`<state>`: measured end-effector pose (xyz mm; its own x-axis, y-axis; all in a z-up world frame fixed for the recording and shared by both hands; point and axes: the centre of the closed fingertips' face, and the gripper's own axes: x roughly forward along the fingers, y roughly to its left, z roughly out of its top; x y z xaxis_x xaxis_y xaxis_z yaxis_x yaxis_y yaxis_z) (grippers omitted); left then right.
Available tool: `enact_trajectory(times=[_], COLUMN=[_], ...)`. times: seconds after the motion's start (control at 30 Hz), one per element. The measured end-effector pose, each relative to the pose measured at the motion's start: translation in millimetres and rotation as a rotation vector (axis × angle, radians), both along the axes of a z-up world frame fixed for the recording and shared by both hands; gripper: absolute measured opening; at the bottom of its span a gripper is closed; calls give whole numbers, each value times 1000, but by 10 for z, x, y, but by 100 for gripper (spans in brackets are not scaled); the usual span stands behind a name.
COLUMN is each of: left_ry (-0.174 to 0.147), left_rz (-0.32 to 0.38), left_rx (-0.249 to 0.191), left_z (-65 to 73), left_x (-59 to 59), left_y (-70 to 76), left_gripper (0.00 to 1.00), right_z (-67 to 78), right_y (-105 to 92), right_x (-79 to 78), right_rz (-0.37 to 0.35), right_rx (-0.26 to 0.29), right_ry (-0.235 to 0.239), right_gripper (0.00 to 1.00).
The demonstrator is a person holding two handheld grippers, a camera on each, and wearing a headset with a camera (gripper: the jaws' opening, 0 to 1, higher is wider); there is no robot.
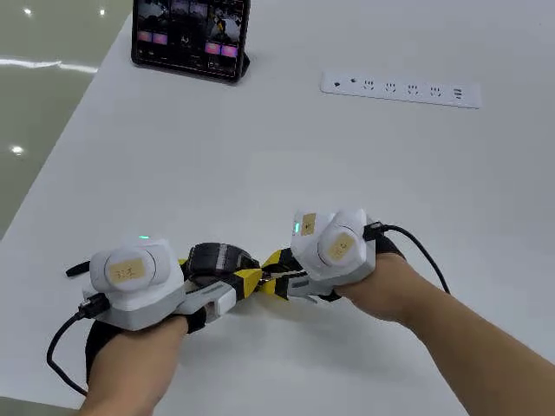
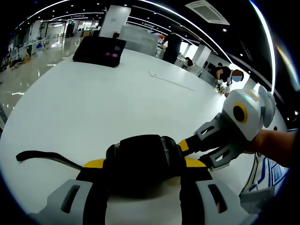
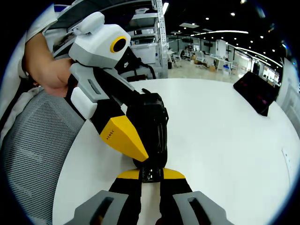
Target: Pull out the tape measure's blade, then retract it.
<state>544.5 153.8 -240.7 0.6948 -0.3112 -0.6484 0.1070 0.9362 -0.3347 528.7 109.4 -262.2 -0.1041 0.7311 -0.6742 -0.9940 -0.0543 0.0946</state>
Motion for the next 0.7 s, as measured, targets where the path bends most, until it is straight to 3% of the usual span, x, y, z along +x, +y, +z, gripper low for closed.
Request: enact_trajectory(times=[0.7], left_ry=[6], left_rz=[-10], left_rx=[3], left_z=[1], left_x=[-3], left_y=[-6], left_gripper=[60], right_z=[0], right_y=[-7], right_x=[-12], right_rz=[-48], right_rx=[-15], right_ry=[14], right_gripper=[16])
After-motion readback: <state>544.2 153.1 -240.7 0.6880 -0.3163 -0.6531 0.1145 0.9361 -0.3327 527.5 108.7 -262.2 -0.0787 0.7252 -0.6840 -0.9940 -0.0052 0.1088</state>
